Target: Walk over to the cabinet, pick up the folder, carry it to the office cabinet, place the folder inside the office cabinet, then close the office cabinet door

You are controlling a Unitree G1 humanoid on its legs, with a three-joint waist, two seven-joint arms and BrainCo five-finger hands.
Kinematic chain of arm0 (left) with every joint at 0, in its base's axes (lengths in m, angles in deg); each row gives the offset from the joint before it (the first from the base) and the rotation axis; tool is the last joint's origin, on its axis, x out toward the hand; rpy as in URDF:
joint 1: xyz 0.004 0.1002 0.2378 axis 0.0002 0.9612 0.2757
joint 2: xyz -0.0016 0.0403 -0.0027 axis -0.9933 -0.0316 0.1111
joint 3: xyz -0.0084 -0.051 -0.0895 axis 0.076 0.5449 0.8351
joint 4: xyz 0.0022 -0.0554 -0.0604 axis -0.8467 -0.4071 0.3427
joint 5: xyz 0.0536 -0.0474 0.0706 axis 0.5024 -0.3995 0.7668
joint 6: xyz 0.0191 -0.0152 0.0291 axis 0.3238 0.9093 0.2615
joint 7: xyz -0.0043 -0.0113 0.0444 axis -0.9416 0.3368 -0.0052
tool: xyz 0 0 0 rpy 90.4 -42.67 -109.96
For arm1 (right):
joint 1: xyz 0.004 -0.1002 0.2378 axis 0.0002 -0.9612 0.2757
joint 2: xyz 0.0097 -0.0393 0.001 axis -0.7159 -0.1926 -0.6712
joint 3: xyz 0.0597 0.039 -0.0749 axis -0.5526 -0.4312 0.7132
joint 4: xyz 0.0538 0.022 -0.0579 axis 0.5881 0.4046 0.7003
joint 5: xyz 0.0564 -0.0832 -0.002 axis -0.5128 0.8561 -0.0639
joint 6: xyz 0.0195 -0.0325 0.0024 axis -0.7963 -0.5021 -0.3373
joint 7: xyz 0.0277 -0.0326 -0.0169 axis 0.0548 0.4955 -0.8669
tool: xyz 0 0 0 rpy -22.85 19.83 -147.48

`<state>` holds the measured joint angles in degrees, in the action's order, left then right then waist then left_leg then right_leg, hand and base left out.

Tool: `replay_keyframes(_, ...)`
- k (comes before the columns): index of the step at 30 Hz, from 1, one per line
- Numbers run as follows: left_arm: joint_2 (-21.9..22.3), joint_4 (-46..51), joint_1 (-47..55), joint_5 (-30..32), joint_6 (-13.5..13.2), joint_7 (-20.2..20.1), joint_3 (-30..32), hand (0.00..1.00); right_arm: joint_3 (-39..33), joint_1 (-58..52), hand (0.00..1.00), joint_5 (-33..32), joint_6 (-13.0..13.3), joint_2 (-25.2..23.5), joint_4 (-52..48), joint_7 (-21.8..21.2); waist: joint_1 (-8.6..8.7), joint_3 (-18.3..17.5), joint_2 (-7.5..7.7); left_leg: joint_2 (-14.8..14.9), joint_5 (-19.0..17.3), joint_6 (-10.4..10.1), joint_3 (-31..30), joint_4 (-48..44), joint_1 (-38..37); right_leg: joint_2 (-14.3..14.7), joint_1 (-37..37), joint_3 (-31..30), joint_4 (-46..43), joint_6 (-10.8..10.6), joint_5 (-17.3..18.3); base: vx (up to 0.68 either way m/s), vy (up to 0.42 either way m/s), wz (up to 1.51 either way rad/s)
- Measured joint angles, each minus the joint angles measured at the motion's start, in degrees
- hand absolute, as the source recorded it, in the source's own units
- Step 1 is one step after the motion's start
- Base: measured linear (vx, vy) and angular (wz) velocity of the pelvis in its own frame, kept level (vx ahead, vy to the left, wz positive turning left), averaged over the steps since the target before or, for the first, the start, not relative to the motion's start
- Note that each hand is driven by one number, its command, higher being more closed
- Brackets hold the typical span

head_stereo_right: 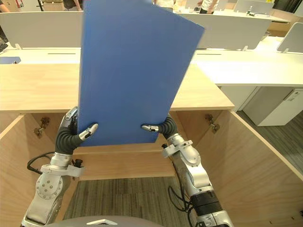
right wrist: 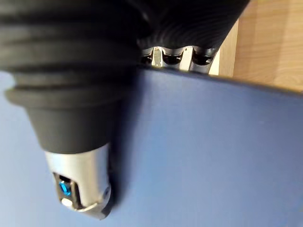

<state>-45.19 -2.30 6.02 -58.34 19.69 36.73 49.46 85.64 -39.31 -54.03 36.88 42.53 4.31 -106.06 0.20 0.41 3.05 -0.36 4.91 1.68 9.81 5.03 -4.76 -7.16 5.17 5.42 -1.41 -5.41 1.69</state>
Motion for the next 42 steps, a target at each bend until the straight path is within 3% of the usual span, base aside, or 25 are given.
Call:
replay_keyframes(9,3.5,-1.7,0.8,2.1,0.0,0.2,3.1,0.0,-1.3,-2.4,1.0,3.0,-0.2,-7.1,1.7,0.9,-0.1,0.0,0.01,0.0,0.0,0.0,-0.1,0.0,0.0,0.0,-0.1,0.1,-0.1,-0.1,0.1,0.0,0.0,0.0)
replay_keyframes(16,7.3,-3.7,2.7,3.7,0.1,2.7,9.6,0.0,-7.2,-2.7,1.0,5.0,-0.1,-12.6,-2.8,6.0,-0.18,0.0,0.05,-0.1,-0.2,-0.4,-0.3,0.0,0.2,-0.1,0.0,0.3,0.0,-0.1,0.1,0.0,0.002,0.01)
replay_keyframes(26,11.3,-12.7,6.3,3.9,3.1,5.1,16.3,0.0,-11.9,-5.0,1.0,9.2,3.5,-17.2,-14.1,9.4,-0.19,0.3,0.55,-0.3,-0.3,-0.5,-1.3,0.0,0.7,-0.4,0.1,1.4,0.0,-0.3,0.4,0.0,0.0,0.05)
replay_keyframes(35,11.5,-31.4,7.5,3.7,7.0,3.1,18.3,0.0,-11.1,-7.6,1.0,16.1,3.6,-18.1,-14.4,11.6,-0.15,0.4,0.74,-0.2,-0.5,-0.7,-1.4,0.0,0.9,-0.4,-0.2,1.5,0.0,-0.7,0.8,0.0,0.0,0.0)
replay_keyframes(42,10.4,-52.3,5.9,3.4,9.7,2.8,22.0,0.0,-6.0,-9.7,1.0,24.2,3.6,-16.5,-14.2,13.6,0.03,0.7,0.79,0.0,-0.6,-0.9,-1.1,0.0,2.0,-0.4,-1.3,1.3,0.0,-0.2,0.5,0.0,0.001,-0.01)
